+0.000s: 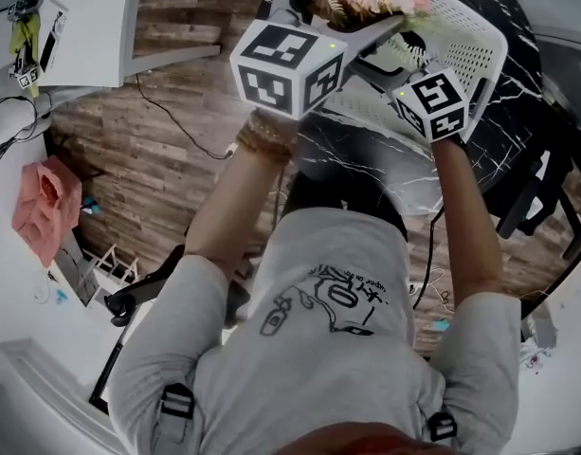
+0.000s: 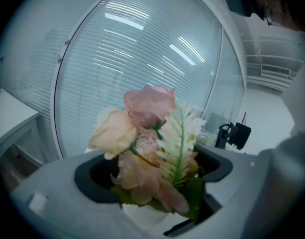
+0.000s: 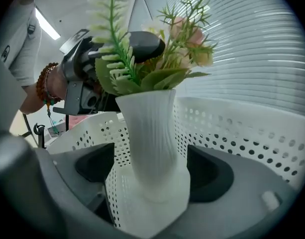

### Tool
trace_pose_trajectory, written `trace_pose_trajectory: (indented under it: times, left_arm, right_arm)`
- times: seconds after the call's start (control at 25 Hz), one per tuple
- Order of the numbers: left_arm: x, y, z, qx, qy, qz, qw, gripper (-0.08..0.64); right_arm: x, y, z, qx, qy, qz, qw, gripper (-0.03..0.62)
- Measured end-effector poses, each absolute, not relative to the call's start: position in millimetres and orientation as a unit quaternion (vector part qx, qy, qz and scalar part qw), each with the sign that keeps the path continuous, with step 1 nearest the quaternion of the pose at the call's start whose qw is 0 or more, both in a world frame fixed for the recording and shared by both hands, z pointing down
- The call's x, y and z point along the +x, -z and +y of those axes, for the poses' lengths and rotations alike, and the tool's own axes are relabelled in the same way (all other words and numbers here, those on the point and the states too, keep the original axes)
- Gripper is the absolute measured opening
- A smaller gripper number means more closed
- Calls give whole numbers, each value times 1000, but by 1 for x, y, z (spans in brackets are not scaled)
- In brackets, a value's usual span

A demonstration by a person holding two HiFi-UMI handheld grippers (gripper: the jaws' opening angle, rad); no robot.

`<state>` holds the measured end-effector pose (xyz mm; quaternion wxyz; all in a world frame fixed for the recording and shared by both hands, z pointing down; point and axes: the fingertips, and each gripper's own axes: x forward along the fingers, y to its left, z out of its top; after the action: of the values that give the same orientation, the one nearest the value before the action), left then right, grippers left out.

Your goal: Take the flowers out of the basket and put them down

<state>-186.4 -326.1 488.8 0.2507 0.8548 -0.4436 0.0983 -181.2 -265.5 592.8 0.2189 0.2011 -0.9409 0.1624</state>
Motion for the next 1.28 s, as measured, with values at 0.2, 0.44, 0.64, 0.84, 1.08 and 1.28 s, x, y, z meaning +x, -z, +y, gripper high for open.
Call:
trace_pose_trajectory:
  times: [0.2,0.44,0.64,0.84,1.08,1.28]
  left_arm:
    - [-185,-489,-327,857,-95,-439,253,456]
    - [-184,-489,-329,858,-92,-438,253,454]
    - [-182,-489,-328,860,-91,-435,252,445]
    - [-177,-488,-326,864,-89,-427,251,420]
    - [-173,-475,-324,869,-82,-424,240,410]
    - [-168,-448,-319,877,-75,-420,222,405]
  right_arm:
    - [-189,-602,-267,196,-164,-939,231,469]
    - [-199,-616,-270,184,-168,-935,252,461]
    - [-196,-626,-274,195,-169,-931,258,398]
    - [-194,-623,-275,194,-161,-933,256,380]
    - [-190,-612,-277,206,-154,-934,248,377]
    - [-189,-585,-276,215,-139,-939,231,376]
